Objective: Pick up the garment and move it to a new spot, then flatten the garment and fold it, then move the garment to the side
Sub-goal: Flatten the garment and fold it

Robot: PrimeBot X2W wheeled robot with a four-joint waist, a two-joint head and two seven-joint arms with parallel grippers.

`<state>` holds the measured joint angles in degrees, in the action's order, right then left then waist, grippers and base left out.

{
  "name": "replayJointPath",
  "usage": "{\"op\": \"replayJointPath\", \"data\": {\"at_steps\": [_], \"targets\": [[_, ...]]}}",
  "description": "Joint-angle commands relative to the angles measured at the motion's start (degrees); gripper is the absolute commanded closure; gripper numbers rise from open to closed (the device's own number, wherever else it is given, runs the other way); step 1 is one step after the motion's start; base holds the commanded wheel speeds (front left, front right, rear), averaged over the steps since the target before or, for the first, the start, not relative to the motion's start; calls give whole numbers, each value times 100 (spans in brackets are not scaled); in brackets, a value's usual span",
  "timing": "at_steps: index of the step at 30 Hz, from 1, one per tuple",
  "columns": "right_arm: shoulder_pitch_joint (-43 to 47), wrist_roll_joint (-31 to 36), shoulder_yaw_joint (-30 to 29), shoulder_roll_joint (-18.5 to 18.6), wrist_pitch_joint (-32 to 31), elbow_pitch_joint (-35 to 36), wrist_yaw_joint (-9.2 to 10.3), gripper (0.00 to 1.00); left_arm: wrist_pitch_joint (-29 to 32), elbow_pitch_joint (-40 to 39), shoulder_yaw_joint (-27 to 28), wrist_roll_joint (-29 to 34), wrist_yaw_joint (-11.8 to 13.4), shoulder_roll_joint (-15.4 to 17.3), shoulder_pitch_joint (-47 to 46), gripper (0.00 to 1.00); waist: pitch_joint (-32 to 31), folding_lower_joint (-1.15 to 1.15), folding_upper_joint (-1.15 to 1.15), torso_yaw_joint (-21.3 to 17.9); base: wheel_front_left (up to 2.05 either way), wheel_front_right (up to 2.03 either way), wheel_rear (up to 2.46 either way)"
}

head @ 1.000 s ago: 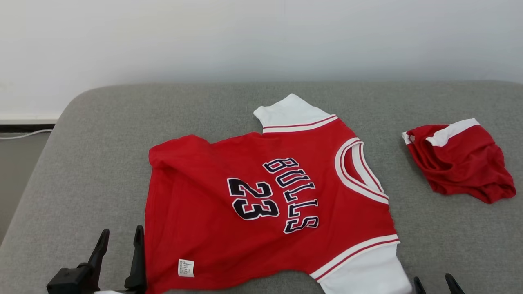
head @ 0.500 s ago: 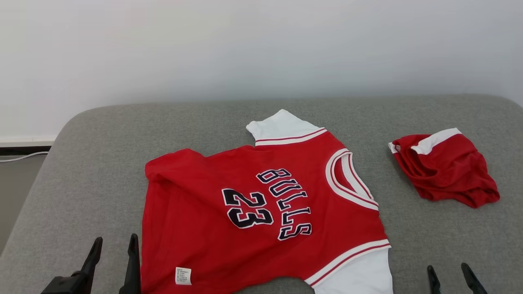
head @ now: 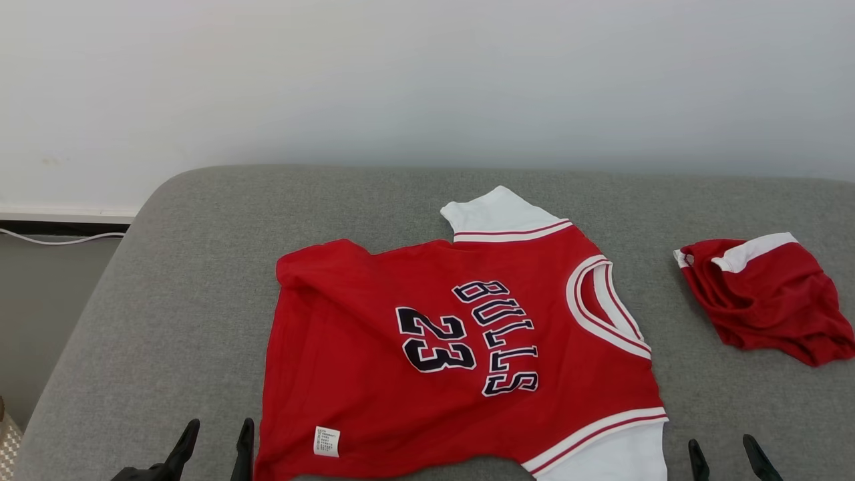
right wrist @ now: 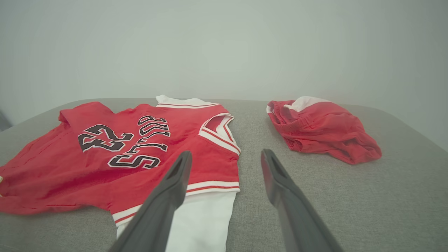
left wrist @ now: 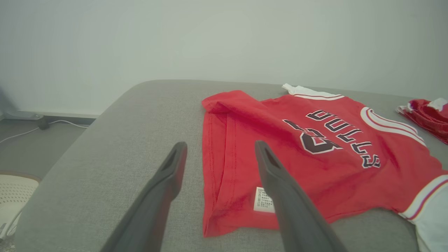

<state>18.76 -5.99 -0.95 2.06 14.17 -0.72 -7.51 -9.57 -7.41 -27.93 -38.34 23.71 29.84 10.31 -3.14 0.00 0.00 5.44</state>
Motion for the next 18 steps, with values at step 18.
{"op": "replayJointPath", "data": {"at_steps": [18], "targets": [[-313,-98,245,82,83,50,2,0,-92,278,133,-122,-274,48,-504,0,173,0,0,61,0,0,0]]}}
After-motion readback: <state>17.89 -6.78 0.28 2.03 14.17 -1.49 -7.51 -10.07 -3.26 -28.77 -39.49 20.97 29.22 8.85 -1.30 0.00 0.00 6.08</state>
